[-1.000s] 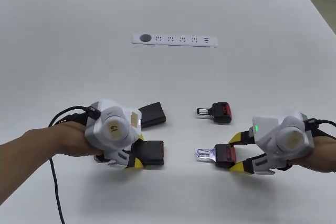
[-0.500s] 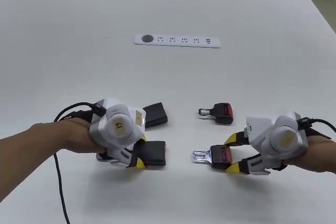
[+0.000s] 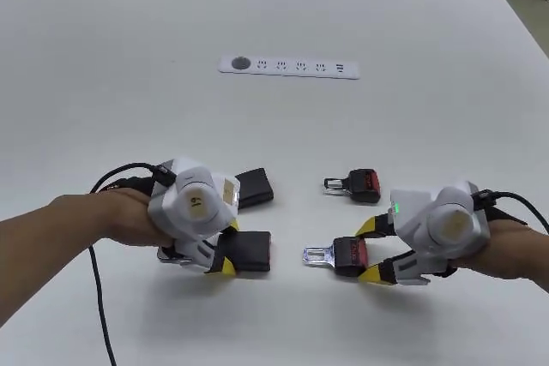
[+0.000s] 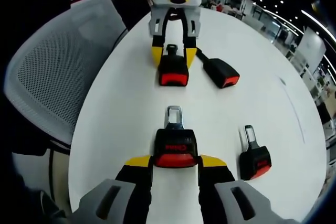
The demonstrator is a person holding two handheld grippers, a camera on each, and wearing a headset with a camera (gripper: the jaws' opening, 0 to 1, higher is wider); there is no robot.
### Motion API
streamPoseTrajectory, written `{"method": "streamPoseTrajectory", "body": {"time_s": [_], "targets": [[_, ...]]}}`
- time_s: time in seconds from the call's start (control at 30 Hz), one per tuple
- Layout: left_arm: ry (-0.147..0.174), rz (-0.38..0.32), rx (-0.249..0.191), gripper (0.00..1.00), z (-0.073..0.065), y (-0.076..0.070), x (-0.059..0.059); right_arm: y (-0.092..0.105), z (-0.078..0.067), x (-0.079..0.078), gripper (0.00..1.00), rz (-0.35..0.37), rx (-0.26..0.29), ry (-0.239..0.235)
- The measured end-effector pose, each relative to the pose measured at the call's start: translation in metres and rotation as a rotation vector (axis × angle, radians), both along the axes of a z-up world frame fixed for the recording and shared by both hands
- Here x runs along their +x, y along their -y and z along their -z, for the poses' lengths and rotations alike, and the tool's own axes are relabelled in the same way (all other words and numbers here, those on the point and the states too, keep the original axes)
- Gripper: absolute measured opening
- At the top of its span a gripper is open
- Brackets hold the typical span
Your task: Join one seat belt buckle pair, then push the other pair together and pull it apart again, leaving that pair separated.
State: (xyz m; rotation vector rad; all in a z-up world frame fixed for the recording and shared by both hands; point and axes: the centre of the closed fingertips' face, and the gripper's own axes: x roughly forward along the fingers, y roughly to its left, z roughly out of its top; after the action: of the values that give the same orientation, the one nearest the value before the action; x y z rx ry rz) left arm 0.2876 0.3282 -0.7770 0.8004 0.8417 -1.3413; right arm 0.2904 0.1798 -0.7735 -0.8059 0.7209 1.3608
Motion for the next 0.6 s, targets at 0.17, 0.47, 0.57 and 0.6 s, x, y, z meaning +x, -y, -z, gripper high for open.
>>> {"method": "streamPoseTrajectory", "body": {"time_s": [0.17, 0.47, 0.57, 0.6], "targets": [[-0.005, 0.000, 0.006, 0.34, 0.001, 0.000, 0.000, -0.008, -0.001, -0.001, 0.30, -0.002, 0.009, 0.002], [-0.009, 0.003, 0.009, 0.34, 0.000, 0.000, -0.002, -0.021, 0.001, 0.001, 0.30, -0.005, 0.026, -0.001], [-0.010, 0.003, 0.011, 0.34, 0.000, 0.000, -0.002, -0.025, 0.000, 0.001, 0.30, -0.009, 0.028, -0.002], [-0.010, 0.003, 0.011, 0.34, 0.000, 0.000, -0.002, -0.026, 0.000, 0.001, 0.30, -0.010, 0.030, -0.003]]}}
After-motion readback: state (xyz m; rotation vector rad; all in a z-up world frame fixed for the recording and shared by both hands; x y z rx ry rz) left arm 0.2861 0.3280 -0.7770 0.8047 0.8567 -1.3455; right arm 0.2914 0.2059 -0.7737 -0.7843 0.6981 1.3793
